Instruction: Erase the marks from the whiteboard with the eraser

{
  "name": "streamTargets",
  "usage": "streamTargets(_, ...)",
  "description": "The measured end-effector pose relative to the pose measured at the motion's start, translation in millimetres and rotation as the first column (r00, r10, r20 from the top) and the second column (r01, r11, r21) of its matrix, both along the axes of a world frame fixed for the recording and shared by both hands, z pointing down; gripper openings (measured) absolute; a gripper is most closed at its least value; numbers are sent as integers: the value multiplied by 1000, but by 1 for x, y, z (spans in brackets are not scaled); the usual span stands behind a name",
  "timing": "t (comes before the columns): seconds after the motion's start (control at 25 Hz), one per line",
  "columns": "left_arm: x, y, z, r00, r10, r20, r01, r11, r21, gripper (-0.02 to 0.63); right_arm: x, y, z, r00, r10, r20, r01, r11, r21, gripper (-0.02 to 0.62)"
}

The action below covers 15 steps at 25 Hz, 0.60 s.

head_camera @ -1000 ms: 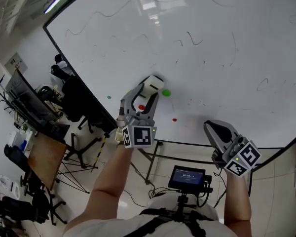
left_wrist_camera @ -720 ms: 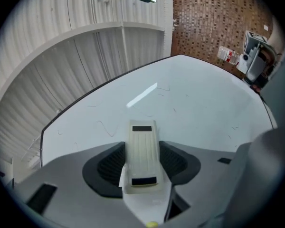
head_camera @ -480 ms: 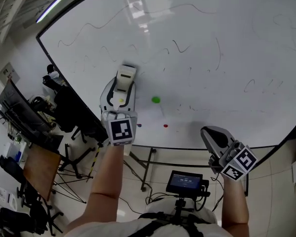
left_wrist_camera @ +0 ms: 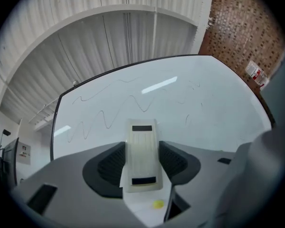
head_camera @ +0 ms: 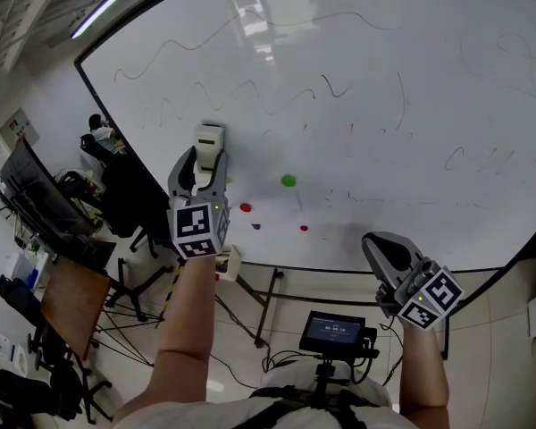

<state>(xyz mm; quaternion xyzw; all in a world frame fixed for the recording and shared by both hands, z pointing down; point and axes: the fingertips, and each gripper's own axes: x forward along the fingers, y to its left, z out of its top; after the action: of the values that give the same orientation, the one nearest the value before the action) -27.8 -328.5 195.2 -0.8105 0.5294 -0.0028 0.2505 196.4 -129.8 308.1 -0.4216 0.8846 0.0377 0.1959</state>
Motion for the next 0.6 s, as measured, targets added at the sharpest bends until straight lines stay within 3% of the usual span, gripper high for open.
streamTargets(0.16, 34, 13, 6, 995, 96, -14, -97, 995, -23, 247, -10, 0, 4, 1000, -15, -1, 15, 1000, -9, 2)
streamTargets(0.4, 84, 35, 26, 959, 216, 185, -215, 976, -29, 247, -25, -2, 7, 999, -34, -2, 34, 999, -17, 2)
streamTargets(0.48, 75, 33, 22, 962, 206, 177, -205, 978, -26, 247, -30, -2, 6, 999, -43, -8, 43, 999, -16, 2)
streamTargets(0.6, 56, 27, 7, 987, 109, 116, -112, 993, 21, 247, -30, -1, 6, 999, -42, -11, 42, 999, -17, 2)
